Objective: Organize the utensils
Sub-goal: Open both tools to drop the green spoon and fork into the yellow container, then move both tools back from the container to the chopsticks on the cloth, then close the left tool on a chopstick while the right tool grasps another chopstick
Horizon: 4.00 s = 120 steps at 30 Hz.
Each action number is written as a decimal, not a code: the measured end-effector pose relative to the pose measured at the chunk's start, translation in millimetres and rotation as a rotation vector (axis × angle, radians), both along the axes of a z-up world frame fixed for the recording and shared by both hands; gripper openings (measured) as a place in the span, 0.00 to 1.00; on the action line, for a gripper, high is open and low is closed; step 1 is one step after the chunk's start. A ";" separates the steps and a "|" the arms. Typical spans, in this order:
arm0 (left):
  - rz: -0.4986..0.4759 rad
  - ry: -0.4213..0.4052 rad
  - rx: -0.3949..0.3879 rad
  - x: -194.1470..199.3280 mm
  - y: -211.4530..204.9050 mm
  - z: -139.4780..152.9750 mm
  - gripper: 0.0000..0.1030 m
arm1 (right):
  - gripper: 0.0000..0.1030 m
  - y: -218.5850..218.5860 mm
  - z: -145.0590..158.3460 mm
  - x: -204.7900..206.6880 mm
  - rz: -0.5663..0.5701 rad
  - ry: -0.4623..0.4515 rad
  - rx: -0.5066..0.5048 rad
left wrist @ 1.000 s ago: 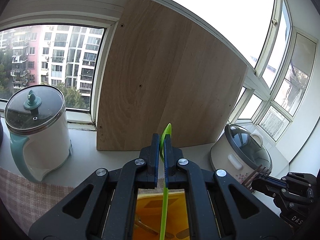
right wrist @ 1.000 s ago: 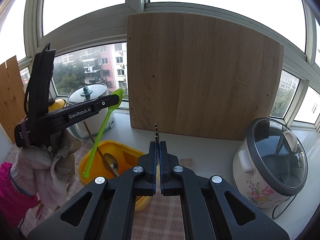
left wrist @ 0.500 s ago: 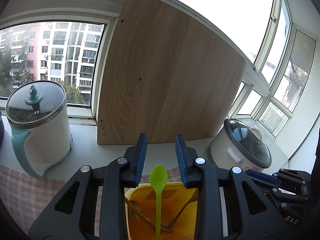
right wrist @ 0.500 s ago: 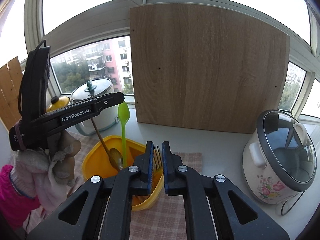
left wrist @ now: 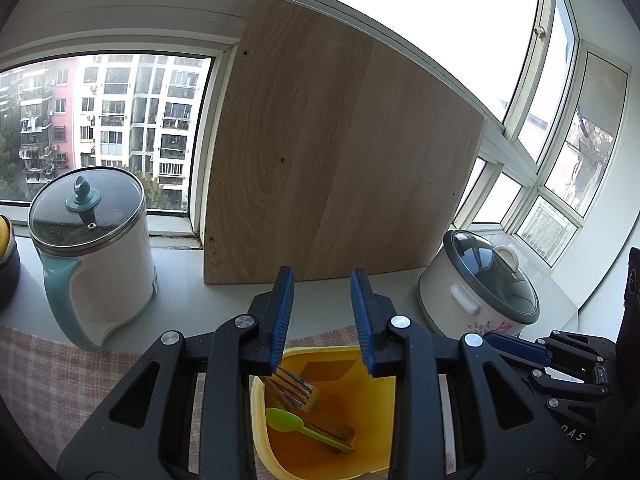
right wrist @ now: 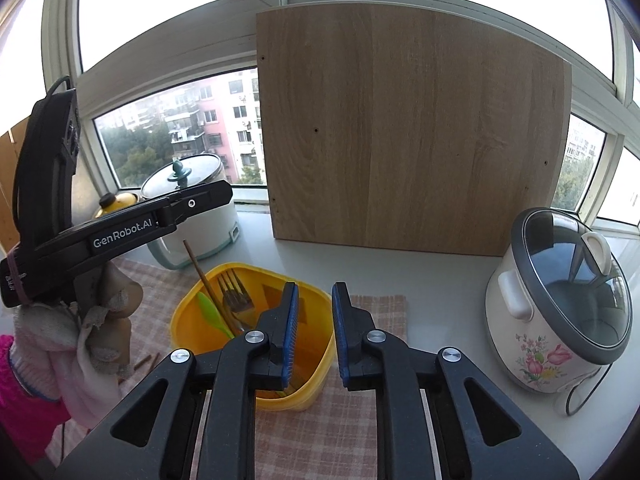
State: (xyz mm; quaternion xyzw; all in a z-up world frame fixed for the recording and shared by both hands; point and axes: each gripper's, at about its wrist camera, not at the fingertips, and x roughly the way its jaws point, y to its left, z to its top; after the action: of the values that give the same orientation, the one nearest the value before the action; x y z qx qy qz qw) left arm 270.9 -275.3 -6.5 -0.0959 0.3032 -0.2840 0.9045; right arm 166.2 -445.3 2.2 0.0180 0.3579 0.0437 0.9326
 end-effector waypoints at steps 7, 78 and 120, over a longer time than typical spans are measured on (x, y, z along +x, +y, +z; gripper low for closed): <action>-0.003 -0.012 0.011 -18.1 17.8 10.2 0.28 | 0.22 12.8 10.8 -15.6 -0.005 -0.022 -0.014; 0.107 0.332 0.236 -140.3 262.9 -132.6 0.32 | 0.76 171.7 -85.0 -79.7 0.138 0.166 0.048; -0.046 0.459 0.497 -78.8 221.4 -181.0 0.04 | 0.08 242.2 -179.0 16.8 0.191 0.615 0.019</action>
State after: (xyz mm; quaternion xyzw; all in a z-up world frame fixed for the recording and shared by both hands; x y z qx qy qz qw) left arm 192.1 -53.9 -187.5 0.0730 0.5612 -0.1926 0.8017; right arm 183.0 -203.1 -176.8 0.0052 0.6225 0.1269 0.7722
